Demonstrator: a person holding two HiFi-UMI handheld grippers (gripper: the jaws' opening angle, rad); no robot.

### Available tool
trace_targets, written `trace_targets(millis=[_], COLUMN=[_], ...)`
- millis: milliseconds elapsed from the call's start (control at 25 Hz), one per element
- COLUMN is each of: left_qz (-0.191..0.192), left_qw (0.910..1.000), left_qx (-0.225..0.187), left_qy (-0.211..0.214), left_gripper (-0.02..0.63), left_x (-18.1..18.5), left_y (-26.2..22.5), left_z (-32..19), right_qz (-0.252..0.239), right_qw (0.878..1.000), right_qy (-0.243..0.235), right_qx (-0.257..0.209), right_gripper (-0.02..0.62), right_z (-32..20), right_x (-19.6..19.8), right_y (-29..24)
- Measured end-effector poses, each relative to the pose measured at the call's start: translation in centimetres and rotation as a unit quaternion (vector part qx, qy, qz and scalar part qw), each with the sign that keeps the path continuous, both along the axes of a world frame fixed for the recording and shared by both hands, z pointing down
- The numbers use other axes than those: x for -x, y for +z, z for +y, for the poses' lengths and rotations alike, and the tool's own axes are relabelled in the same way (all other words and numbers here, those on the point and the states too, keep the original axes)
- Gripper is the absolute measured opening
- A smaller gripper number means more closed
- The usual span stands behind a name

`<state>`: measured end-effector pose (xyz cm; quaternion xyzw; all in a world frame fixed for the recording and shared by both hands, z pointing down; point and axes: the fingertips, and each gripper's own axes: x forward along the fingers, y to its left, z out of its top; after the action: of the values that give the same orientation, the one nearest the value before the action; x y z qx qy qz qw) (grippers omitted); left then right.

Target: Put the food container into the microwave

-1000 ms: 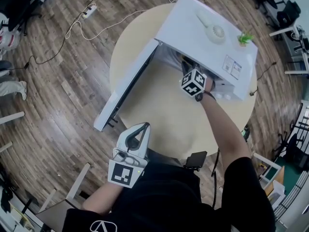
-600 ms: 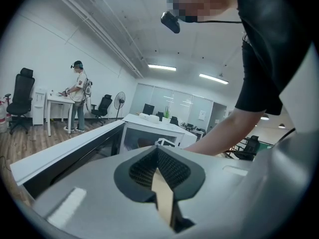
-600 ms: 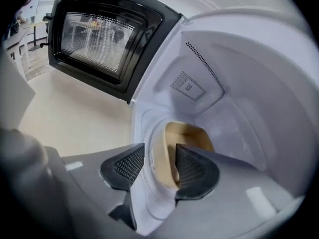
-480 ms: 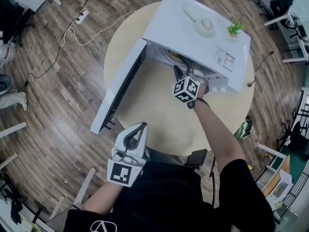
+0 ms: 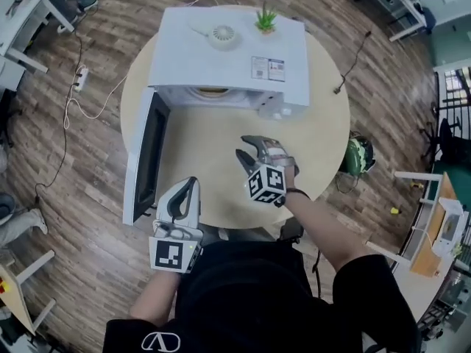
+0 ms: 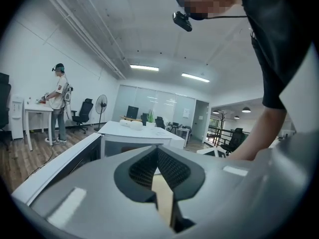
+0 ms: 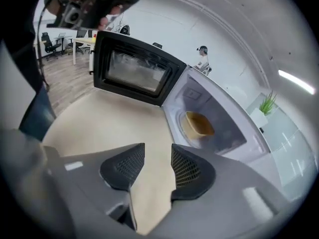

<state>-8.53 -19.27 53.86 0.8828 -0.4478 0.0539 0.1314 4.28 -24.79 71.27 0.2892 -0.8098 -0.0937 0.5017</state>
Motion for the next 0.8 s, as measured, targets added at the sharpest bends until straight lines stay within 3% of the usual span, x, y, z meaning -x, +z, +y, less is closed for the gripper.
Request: trace_targets(millis=[160, 360, 600, 800], left_qz=[0.007, 0.006, 0.003, 0.010], left_qw=[0.9995, 0.9983, 0.9958, 0.9915], left_qx=[-0.022, -0.035, -0.066, -0.110], left_qy=[0.021, 0.047, 0.064, 0.068], left_gripper=[0.000, 0.000, 0.000, 0.000], left_x=[-1.9, -3.4, -4.6, -5.4], left_y=[-1.7, -3.9, -7.8, -12.1], left_z=[0.0, 1.0, 1.8, 1.8], right_qz=[-0.008, -0.037, -0.117, -0.224], right_qw=[0.998, 0.996, 0.992, 0.972], right_qy=[0.010, 0.028, 0.036, 0.066], right_qx=[0.064, 0.073, 0.035, -0.025], right_gripper=[0.139, 0.054, 0.015, 0.011], right_z=[6.0, 11.1, 14.2, 14.6], right_x=[-2.9, -4.0, -2.1, -1.0], right_y=[-0.8, -4.0, -11.1, -18.4])
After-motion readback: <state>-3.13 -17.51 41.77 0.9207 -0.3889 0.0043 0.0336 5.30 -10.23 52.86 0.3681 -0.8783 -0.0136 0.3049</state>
